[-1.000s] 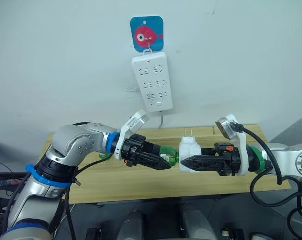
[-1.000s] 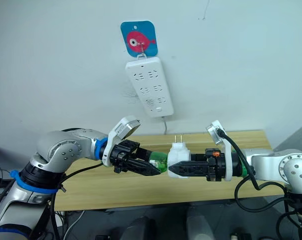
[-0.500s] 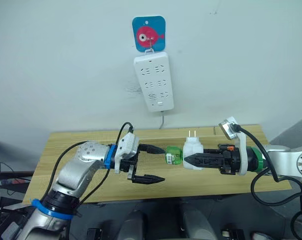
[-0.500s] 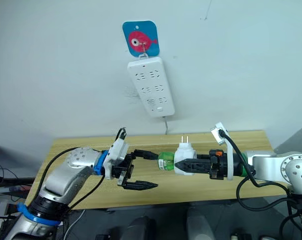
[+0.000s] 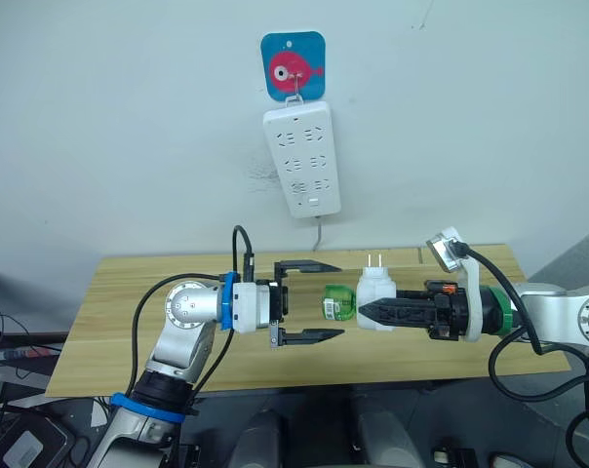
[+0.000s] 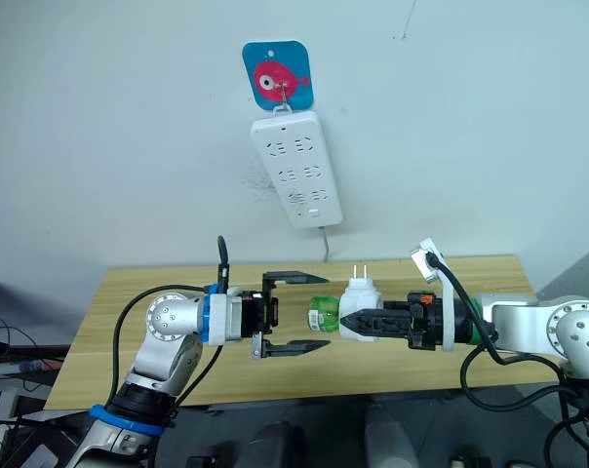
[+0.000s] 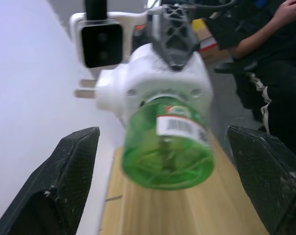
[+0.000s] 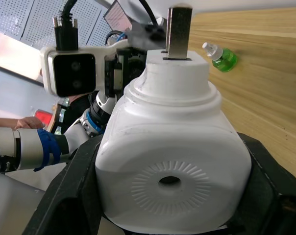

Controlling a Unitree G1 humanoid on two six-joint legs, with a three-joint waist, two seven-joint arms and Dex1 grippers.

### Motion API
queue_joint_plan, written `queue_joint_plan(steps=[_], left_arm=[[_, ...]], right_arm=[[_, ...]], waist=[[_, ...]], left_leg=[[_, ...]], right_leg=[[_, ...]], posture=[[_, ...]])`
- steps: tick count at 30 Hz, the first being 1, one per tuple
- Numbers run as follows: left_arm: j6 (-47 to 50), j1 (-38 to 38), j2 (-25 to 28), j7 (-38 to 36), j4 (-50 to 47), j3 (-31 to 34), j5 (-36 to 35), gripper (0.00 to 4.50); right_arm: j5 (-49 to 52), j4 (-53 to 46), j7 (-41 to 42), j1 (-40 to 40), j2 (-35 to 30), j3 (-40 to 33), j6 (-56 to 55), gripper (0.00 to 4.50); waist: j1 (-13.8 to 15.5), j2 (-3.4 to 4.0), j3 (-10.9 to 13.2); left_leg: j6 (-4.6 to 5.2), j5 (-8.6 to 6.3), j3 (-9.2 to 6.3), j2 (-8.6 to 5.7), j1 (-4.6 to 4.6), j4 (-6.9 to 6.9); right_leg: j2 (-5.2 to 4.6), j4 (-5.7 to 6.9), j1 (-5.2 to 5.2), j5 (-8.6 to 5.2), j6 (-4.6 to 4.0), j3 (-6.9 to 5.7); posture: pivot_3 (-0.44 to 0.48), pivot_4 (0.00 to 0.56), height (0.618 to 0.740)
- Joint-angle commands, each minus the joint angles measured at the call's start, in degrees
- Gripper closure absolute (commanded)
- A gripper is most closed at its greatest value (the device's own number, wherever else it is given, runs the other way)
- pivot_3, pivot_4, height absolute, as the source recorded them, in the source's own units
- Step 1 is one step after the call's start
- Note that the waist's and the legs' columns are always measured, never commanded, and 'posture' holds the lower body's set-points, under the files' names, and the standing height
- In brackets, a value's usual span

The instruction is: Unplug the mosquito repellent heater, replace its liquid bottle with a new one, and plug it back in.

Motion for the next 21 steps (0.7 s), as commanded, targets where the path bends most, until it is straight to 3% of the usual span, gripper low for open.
queue_joint_plan(steps=[1, 5, 10, 12, 14, 17, 19, 21], left_arm=[[1.4, -1.1, 0.6, -0.6, -1.8, -0.9, -1.6, 0.97], [3.5, -2.1, 1.2, -0.9, -1.6, -1.1, -1.5, 2.21], [10.2, -4.8, 2.6, -1.1, -2.9, -1.3, -2.5, 2.28], [22.3, -6.7, 5.3, -0.7, -5.8, -2.3, -5.0, 2.28], [45.0, -10.4, 9.6, 2.8, -9.2, -2.9, -12.4, 2.28], [70.2, -16.3, 14.1, 4.1, -9.6, -2.6, -23.4, 2.28], [81.1, -19.6, 15.0, 4.5, -7.7, -1.4, -28.6, 2.28], [85.1, -20.8, 15.1, 4.2, -7.1, -0.6, -31.0, 2.28]], right_arm=[[1.9, -1.1, 0.1, -0.9, 0.0, -1.4, -0.7, 1.47], [2.0, -1.3, -0.2, -0.8, 0.2, -1.5, -0.8, 1.47], [1.9, -1.6, -0.2, -0.7, 0.4, -1.4, -1.0, 1.47], [1.5, -1.9, 0.1, -0.7, 0.4, -1.4, -1.0, 1.47], [0.6, -2.5, 0.9, -0.8, 0.2, -1.4, -0.7, 1.47], [-0.1, -3.0, 1.7, -0.8, -0.1, -1.3, -0.6, 1.47], [-0.3, -3.3, 2.2, -0.7, -0.2, -1.1, -0.7, 1.47], [-0.4, -3.6, 2.4, -0.6, -0.2, -1.0, -0.8, 1.47]], waist=[[0.0, 0.00, 0.0], [-0.2, 0.00, 0.0], [-0.2, 0.00, 0.0], [-0.3, 0.00, 0.0], [-0.3, -0.01, 0.0], [-0.4, -0.01, 0.0], [-0.7, -0.01, 0.0], [-0.7, -0.01, 0.0]], left_leg=[[0.00, 0.00, -0.01, 0.00, 0.00, 0.00], [0.01, 0.01, 0.00, 0.00, 0.01, 0.00], [0.01, 0.01, -0.01, -0.01, 0.01, 0.00], [0.01, 0.01, -0.02, -0.01, 0.00, 0.00], [0.01, 0.01, -0.08, -0.01, -0.01, 0.00], [0.02, 0.01, -0.18, -0.03, -0.02, 0.02], [0.02, 0.01, -0.19, -0.02, -0.01, 0.02], [0.02, 0.01, -0.22, -0.02, -0.01, 0.00]], right_leg=[[0.02, 0.01, 0.00, 0.00, 0.00, 0.00], [0.09, 0.01, 0.00, 0.00, 0.00, 0.00], [0.15, 0.00, 0.00, 0.00, 0.00, -0.02], [0.16, 0.01, 0.00, 0.00, 0.00, -0.03], [0.19, 0.02, 0.01, 0.00, 0.01, -0.06], [0.26, 0.07, 0.01, -0.03, 0.05, -0.10], [0.30, 0.08, 0.01, -0.08, 0.13, -0.11], [0.31, 0.10, 0.00, -0.08, 0.13, -0.13]], posture=[[-0.160, 0.168, 0.740], [-0.161, 0.168, 0.740], [-0.161, 0.169, 0.740], [-0.161, 0.169, 0.740], [-0.161, 0.169, 0.740], [-0.161, 0.169, 0.740], [-0.158, 0.170, 0.740], [-0.158, 0.170, 0.740]])
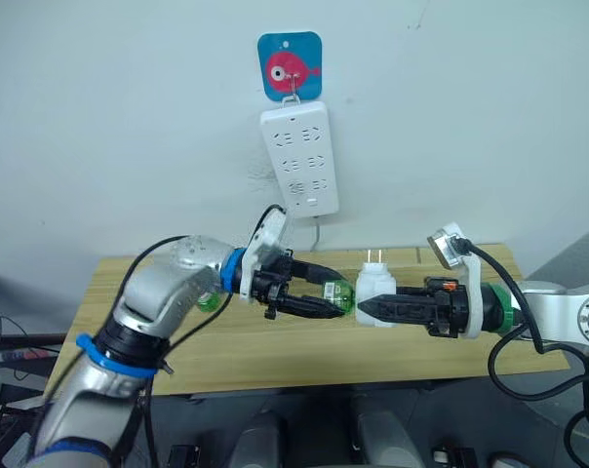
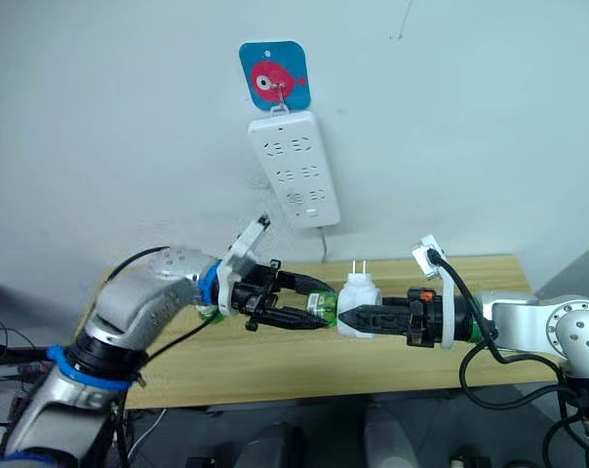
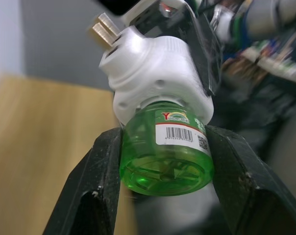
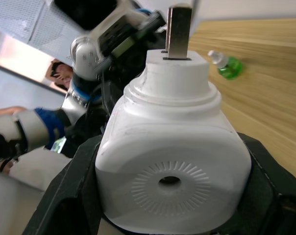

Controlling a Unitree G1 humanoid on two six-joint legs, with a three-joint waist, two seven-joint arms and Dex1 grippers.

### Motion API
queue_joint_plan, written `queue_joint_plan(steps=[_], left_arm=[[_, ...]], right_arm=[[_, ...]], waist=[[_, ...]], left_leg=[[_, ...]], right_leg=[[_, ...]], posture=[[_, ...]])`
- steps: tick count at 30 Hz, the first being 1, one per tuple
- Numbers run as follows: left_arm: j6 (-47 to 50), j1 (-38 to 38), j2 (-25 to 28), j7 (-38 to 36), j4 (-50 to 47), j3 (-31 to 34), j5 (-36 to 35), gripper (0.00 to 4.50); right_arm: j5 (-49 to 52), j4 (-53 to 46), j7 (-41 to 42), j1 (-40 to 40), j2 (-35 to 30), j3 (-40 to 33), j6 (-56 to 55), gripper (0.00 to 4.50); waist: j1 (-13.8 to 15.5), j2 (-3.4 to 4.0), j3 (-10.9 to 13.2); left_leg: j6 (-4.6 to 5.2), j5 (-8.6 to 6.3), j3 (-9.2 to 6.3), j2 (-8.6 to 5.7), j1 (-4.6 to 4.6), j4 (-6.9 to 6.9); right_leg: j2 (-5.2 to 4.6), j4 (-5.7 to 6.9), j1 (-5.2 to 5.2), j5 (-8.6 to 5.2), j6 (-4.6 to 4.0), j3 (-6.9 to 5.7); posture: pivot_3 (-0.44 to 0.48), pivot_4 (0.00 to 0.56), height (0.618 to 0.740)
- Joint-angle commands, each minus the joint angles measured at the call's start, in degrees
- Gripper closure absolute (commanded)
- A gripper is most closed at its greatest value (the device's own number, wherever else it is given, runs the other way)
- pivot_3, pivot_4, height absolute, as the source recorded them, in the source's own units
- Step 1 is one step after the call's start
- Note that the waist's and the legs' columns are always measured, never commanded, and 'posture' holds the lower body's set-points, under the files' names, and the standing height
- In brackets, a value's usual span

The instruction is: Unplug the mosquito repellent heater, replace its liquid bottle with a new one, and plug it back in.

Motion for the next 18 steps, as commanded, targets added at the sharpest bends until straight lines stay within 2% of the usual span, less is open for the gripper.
queue_joint_plan(steps=[1, 7, 10, 14, 18], left_arm=[[10.0, -1.6, 0.8, 1.6, 0.9, 3.1, -4.8, 2.28], [-1.4, 3.3, 0.1, 1.1, -0.9, 1.5, 3.1, 2.28], [-5.1, 4.7, 0.2, -0.9, -1.4, 0.6, 5.0, 1.25], [-12.8, 6.5, -2.3, -1.0, -1.7, 1.9, 8.4, 0.02], [-18.8, 8.9, -2.1, -3.4, -2.0, 3.3, 10.2, 0.00]], right_arm=[[-0.3, -2.4, 0.3, -0.4, -0.5, -0.9, 0.2, 1.47], [0.3, -2.4, -0.2, -0.2, -0.4, -0.8, -0.3, 1.47], [0.9, -2.1, -0.8, -0.3, -0.1, -0.9, -0.6, 1.47], [0.9, -1.7, -1.4, -0.6, 0.2, -0.8, -0.7, 1.47], [1.2, -1.2, -2.4, -1.0, 0.9, -0.8, -1.3, 1.47]], waist=[[0.0, 0.00, 0.0], [0.1, 0.00, 0.0], [0.3, 0.00, 0.0], [0.4, 0.00, 0.0], [0.3, 0.00, 0.0]], left_leg=[[0.00, 0.00, -0.01, 0.01, 0.00, 0.00], [-0.02, 0.01, 0.00, 0.03, 0.02, -0.04], [-0.03, 0.01, 0.02, 0.00, 0.02, -0.03], [-0.03, 0.01, 0.08, -0.01, 0.00, -0.02], [-0.02, 0.01, 0.10, -0.01, 0.00, -0.02]], right_leg=[[0.01, 0.01, -0.01, 0.00, 0.00, -0.01], [-0.14, 0.00, -0.04, 0.04, -0.09, 0.03], [-0.16, -0.02, -0.03, 0.05, -0.10, 0.04], [-0.15, -0.07, -0.02, 0.05, -0.10, 0.08], [-0.17, -0.08, -0.03, 0.05, -0.10, 0.11]], posture=[[-0.158, 0.170, 0.740], [-0.160, 0.171, 0.740], [-0.158, 0.171, 0.740], [-0.153, 0.169, 0.740], [-0.152, 0.169, 0.740]])
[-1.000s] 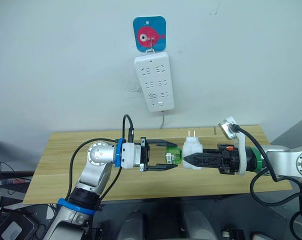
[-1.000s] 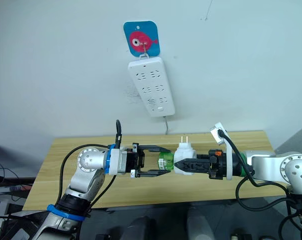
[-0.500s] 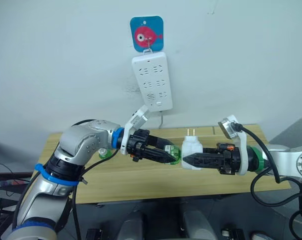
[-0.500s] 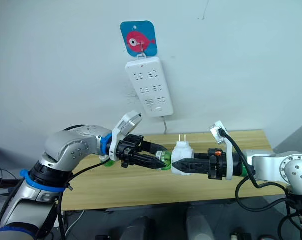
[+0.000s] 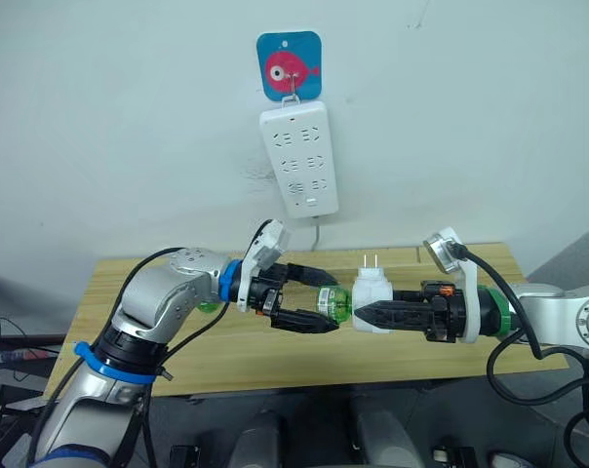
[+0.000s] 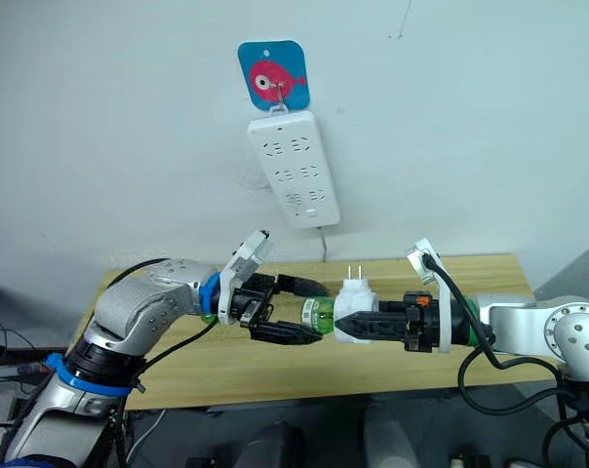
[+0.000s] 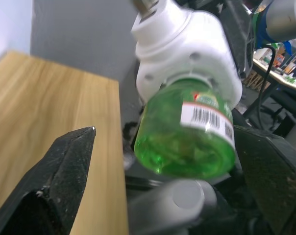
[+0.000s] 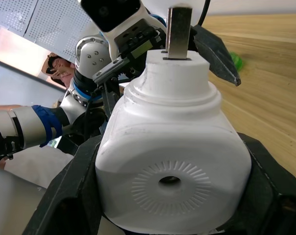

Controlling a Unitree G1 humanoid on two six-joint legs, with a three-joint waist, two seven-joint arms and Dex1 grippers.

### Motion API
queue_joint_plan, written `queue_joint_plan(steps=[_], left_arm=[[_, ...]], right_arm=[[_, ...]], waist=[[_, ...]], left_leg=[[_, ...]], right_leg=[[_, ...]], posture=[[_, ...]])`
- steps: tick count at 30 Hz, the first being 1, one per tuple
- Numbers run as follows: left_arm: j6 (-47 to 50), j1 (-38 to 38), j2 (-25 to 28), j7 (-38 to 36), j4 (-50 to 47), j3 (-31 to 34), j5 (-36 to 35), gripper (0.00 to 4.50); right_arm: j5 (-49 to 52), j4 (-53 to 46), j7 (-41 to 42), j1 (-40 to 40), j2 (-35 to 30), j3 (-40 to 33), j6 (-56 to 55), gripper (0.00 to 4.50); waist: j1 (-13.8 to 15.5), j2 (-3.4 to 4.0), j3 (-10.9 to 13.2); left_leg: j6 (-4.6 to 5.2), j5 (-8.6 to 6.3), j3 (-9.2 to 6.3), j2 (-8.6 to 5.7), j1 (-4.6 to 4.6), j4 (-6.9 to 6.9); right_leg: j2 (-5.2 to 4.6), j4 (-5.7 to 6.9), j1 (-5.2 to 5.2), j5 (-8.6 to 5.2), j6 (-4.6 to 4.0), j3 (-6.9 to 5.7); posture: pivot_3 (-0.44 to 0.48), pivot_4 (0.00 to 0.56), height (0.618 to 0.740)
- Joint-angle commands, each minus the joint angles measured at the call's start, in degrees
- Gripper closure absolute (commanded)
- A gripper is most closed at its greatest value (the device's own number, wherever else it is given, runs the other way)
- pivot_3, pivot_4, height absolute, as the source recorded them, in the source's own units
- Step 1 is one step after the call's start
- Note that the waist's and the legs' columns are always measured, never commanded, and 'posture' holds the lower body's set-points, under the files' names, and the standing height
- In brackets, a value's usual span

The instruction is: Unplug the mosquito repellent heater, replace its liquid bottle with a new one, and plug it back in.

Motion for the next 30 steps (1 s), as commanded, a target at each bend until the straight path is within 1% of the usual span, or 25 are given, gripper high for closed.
queue_joint_plan(steps=[1, 3, 5, 6, 9, 17, 20, 21, 23, 26, 27, 28, 30], left_arm=[[-8.2, 2.0, 0.4, -2.1, -1.1, 2.3, 3.1, 0.00], [-15.5, 4.0, 0.5, -3.1, -0.4, 2.8, 6.4, 0.00], [-25.6, 6.3, -0.3, -4.0, 0.8, 3.4, 10.1, 0.00], [-31.2, 7.3, -1.5, -3.9, 1.8, 4.0, 11.7, 0.00], [-42.1, 9.1, -5.0, -3.7, 3.8, 4.9, 14.0, 0.00], [-56.4, 8.1, -10.8, -2.7, 8.5, 3.9, 17.8, 0.00], [-58.4, 7.8, -11.8, -2.9, 9.9, 3.2, 18.0, 0.00], [-58.7, 7.6, -12.2, -2.8, 10.0, 3.0, 17.8, 0.38], [-59.0, 7.4, -12.5, -2.9, 10.2, 2.6, 17.7, 0.89], [-59.3, 7.4, -12.4, -3.1, 10.3, 2.3, 17.7, 1.89], [-59.1, 7.4, -12.3, -3.3, 10.2, 2.2, 17.7, 2.16], [-58.9, 7.4, -12.2, -3.4, 10.0, 2.1, 17.7, 2.24], [-58.5, 7.2, -11.8, -3.6, 9.5, 2.1, 17.6, 2.24]], right_arm=[[1.6, -0.2, -0.6, -1.0, 0.5, -1.3, -1.2, 1.47], [1.6, -0.1, -0.8, -0.8, 0.6, -1.5, -1.2, 1.47], [1.6, -0.2, -0.9, -0.6, 0.6, -1.6, -1.2, 1.47], [1.7, -0.1, -1.0, -0.6, 0.7, -1.7, -1.3, 1.47], [1.9, -0.1, -1.1, -0.7, 0.8, -1.7, -1.2, 1.47], [1.9, 0.0, -1.0, -1.4, 0.8, -1.3, -0.8, 1.47], [2.0, 0.1, -1.0, -1.6, 0.7, -1.3, -0.6, 1.47], [2.1, 0.1, -1.1, -1.6, 0.7, -1.3, -0.6, 1.47], [2.3, 0.1, -1.1, -1.7, 0.7, -1.3, -0.6, 1.47], [2.4, 0.0, -1.3, -1.6, 0.6, -1.3, -0.6, 1.47], [2.5, 0.0, -1.3, -1.6, 0.6, -1.3, -0.6, 1.47], [2.5, -0.1, -1.4, -1.6, 0.6, -1.3, -0.6, 1.47], [2.5, -0.2, -1.4, -1.5, 0.6, -1.3, -0.7, 1.47]], waist=[[0.0, 0.00, 0.0], [0.0, 0.00, 0.0], [0.0, 0.00, 0.0], [0.0, 0.00, 0.0], [0.2, 0.00, 0.0], [0.3, 0.00, 0.0], [0.2, 0.00, 0.0], [0.2, 0.00, 0.0], [0.2, 0.00, 0.0], [0.1, 0.00, 0.0], [0.1, 0.00, 0.0], [0.1, 0.00, 0.0], [0.1, 0.00, 0.0]], left_leg=[[0.00, 0.00, 0.00, 0.02, 0.00, -0.01], [0.00, 0.00, -0.02, 0.04, 0.01, -0.02], [0.00, 0.00, -0.02, 0.04, 0.01, -0.02], [0.00, 0.00, -0.01, 0.04, 0.00, -0.02], [0.00, 0.00, 0.01, 0.03, 0.00, 0.00], [0.01, 0.00, 0.03, 0.01, -0.02, 0.02], [0.01, 0.00, 0.02, 0.02, -0.01, 0.02], [0.01, 0.00, 0.02, 0.02, -0.01, 0.02], [0.01, 0.00, 0.02, 0.02, -0.01, 0.02], [0.01, 0.00, 0.02, 0.02, -0.01, 0.02], [0.01, 0.00, 0.02, 0.02, -0.01, 0.02], [0.01, 0.00, 0.01, 0.02, -0.01, 0.02], [0.01, 0.00, -0.01, 0.02, -0.01, 0.02]], right_leg=[[-0.03, 0.01, -0.01, 0.00, 0.00, 0.01], [-0.06, 0.01, -0.01, 0.00, 0.00, 0.00], [-0.08, 0.01, -0.01, 0.01, -0.01, 0.00], [-0.10, 0.00, -0.01, 0.01, -0.01, 0.01], [-0.15, -0.05, 0.02, 0.01, -0.02, 0.01], [-0.16, -0.05, 0.03, 0.02, -0.01, 0.00], [-0.14, -0.03, 0.03, 0.02, -0.01, 0.00], [-0.13, -0.02, 0.03, 0.02, -0.01, 0.00], [-0.12, -0.03, 0.03, 0.02, -0.01, -0.01], [-0.09, -0.02, 0.03, 0.02, 0.00, 0.00], [-0.09, -0.02, 0.03, 0.02, 0.00, -0.01], [-0.09, -0.01, 0.03, 0.02, 0.00, -0.01], [-0.09, -0.01, 0.03, 0.02, 0.00, -0.03]], posture=[[-0.153, 0.170, 0.740], [-0.154, 0.169, 0.740], [-0.153, 0.169, 0.740], [-0.153, 0.169, 0.740], [-0.149, 0.170, 0.740], [-0.145, 0.169, 0.740], [-0.145, 0.171, 0.740], [-0.145, 0.171, 0.740], [-0.147, 0.173, 0.740], [-0.148, 0.174, 0.740], [-0.148, 0.174, 0.740], [-0.148, 0.175, 0.740], [-0.148, 0.175, 0.740]])
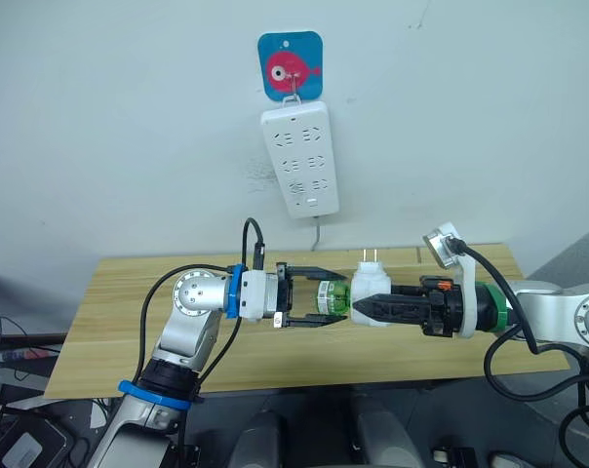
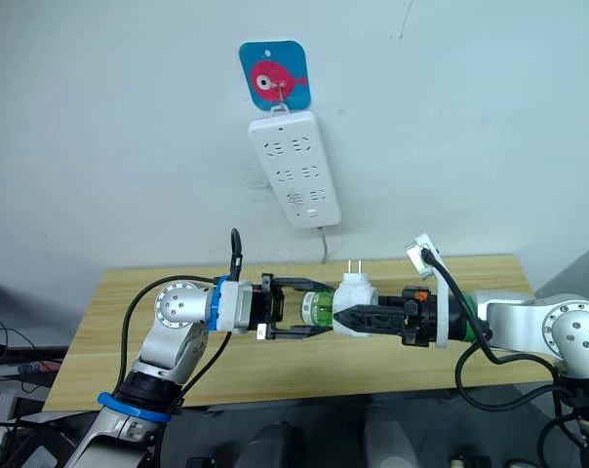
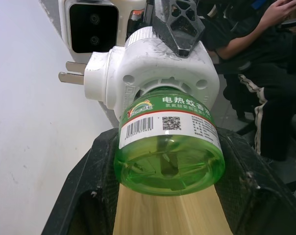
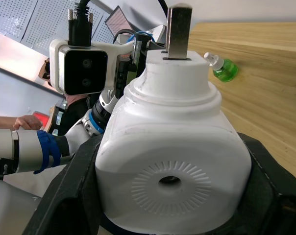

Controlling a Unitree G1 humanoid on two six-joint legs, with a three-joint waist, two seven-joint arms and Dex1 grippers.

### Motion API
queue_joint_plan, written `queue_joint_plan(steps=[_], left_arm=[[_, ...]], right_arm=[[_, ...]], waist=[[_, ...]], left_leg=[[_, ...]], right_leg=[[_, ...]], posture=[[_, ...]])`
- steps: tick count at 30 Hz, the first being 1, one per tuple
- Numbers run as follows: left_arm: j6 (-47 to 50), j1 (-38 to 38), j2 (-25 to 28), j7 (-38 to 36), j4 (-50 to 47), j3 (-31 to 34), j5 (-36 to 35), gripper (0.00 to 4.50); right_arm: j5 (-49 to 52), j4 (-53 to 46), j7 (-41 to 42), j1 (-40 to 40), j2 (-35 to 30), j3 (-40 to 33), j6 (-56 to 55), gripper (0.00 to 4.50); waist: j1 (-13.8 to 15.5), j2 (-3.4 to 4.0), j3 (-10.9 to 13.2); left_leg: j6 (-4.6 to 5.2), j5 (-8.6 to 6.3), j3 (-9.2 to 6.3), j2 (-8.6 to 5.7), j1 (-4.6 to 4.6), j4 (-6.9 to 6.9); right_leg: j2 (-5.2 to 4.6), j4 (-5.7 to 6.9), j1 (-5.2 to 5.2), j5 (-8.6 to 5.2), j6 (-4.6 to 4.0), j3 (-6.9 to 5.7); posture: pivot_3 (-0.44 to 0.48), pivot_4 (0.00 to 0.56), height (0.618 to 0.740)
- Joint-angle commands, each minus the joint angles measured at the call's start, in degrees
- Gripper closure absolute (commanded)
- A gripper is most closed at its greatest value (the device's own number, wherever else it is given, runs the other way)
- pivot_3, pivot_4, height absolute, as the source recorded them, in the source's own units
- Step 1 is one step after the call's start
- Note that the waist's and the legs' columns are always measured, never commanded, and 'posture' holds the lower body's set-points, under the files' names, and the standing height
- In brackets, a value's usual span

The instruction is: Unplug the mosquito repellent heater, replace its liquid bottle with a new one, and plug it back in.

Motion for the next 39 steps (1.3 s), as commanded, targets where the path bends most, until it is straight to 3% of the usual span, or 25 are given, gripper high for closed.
queue_joint_plan(steps=[1, 3, 8, 11, 13, 17, 22, 39], left_arm=[[3.9, -1.2, 1.5, 0.2, -3.2, -0.4, -1.7, 2.24], [12.6, -2.2, 3.8, 0.6, -5.9, -0.7, -3.1, 2.24], [59.9, -9.7, 14.1, 5.5, -12.3, -2.0, -17.8, 2.24], [81.5, -16.1, 15.9, 6.2, -10.5, -1.0, -28.6, 2.24], [90.7, -19.1, 15.4, 8.0, -8.0, 0.2, -32.7, 2.24], [100.4, -21.4, 14.4, 11.4, -3.9, 2.4, -36.1, 2.24], [105.7, -22.7, 14.2, 12.2, -0.3, 4.7, -38.7, 2.24], [113.7, -21.1, 18.3, 11.9, 5.8, 7.8, -44.1, 2.24]], right_arm=[[1.9, -0.8, 0.1, -0.8, -0.1, -1.1, -0.6, 1.47], [2.0, -0.8, 0.0, -0.9, 0.0, -1.2, -0.7, 1.47], [1.5, -1.1, 1.2, -1.1, -0.8, -1.4, 0.0, 1.47], [0.6, -1.8, 2.3, -1.4, -1.1, -1.2, 0.4, 1.47], [0.0, -2.1, 2.7, -1.6, -1.0, -1.1, 0.4, 1.47], [-1.1, -2.8, 3.6, -2.0, -0.9, -0.9, 0.2, 1.47], [-1.7, -3.5, 4.6, -1.5, -1.5, -1.2, 0.4, 1.47], [-3.6, -3.3, 7.1, -0.4, -3.5, -2.2, 0.3, 1.47]], waist=[[0.0, 0.00, 0.0], [-0.1, 0.00, 0.0], [-0.3, -0.01, 0.0], [-0.3, -0.02, 0.0], [-0.4, -0.01, 0.0], [-0.4, -0.01, 0.0], [-0.3, -0.01, 0.0], [-0.4, -0.02, 0.0]], left_leg=[[0.00, 0.00, 0.00, 0.00, 0.00, 0.00], [0.00, 0.00, -0.01, 0.00, -0.01, 0.00], [0.01, 0.00, -0.10, -0.01, 0.00, 0.01], [0.01, 0.00, -0.11, -0.02, 0.01, 0.01], [0.01, 0.00, -0.15, -0.01, 0.00, 0.00], [0.01, 0.00, -0.16, -0.01, 0.01, -0.02], [0.00, 0.00, -0.16, -0.01, 0.00, -0.02], [-0.01, 0.01, -0.07, 0.02, 0.02, -0.03]], right_leg=[[0.00, 0.00, 0.00, 0.00, 0.00, 0.00], [0.02, 0.01, 0.00, 0.00, 0.00, -0.01], [0.20, 0.06, 0.01, -0.02, 0.03, -0.07], [0.24, 0.08, 0.01, -0.04, 0.06, -0.09], [0.27, 0.08, 0.00, -0.08, 0.12, -0.12], [0.27, 0.09, -0.02, -0.04, 0.06, -0.12], [0.23, 0.09, -0.04, -0.03, 0.03, -0.11], [0.11, 0.19, -0.15, -0.04, 0.00, -0.05]], posture=[[-0.147, 0.178, 0.740], [-0.147, 0.178, 0.740], [-0.143, 0.179, 0.740], [-0.142, 0.180, 0.740], [-0.145, 0.178, 0.740], [-0.149, 0.177, 0.740], [-0.154, 0.179, 0.740], [-0.151, 0.181, 0.740]])
